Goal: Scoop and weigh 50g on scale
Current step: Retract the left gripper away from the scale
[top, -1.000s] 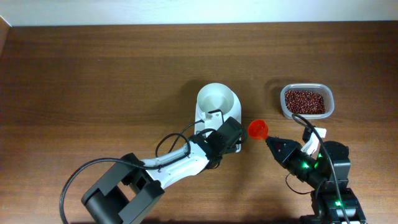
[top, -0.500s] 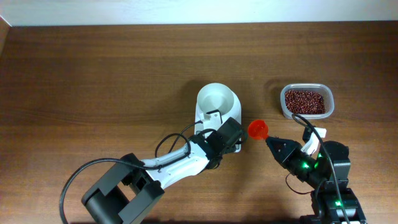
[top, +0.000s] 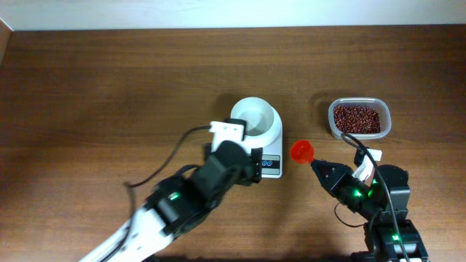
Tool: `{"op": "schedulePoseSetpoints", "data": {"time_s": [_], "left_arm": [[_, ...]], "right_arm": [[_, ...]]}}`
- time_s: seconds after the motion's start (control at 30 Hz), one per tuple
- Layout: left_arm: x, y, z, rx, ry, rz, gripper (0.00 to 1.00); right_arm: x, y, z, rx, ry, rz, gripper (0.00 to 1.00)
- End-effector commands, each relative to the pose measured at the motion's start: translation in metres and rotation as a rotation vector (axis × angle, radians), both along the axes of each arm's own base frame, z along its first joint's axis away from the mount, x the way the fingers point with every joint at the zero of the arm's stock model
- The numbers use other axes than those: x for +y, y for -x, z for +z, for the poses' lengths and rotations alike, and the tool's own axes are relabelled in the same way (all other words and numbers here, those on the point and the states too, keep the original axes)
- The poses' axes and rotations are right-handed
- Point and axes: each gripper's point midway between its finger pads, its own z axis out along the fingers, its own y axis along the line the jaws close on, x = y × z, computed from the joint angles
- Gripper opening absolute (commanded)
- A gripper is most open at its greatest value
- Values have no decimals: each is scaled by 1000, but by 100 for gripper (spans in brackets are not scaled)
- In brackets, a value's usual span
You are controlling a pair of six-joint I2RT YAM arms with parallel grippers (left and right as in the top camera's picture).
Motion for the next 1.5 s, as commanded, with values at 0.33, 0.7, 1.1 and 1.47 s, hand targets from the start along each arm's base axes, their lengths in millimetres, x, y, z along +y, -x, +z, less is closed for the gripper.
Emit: {"op": "schedulePoseSetpoints", "data": {"time_s": [0.33,0.7,1.1,1.47], "left_arm": [[42,30,33,-169,-307,-516,99],[90,32,89,-232,-291,-597,99],[85,1,31,-23,-330,-665,99],[74,15,-2,57,-489,-834,99]], "right_arm": [[3,-1,-8,38,-3,27,4],[31,16,8,15,-117,210,4],[42,8,51,-248,-98,326,4],[9,-5,105,-456,-97,301,4]]}}
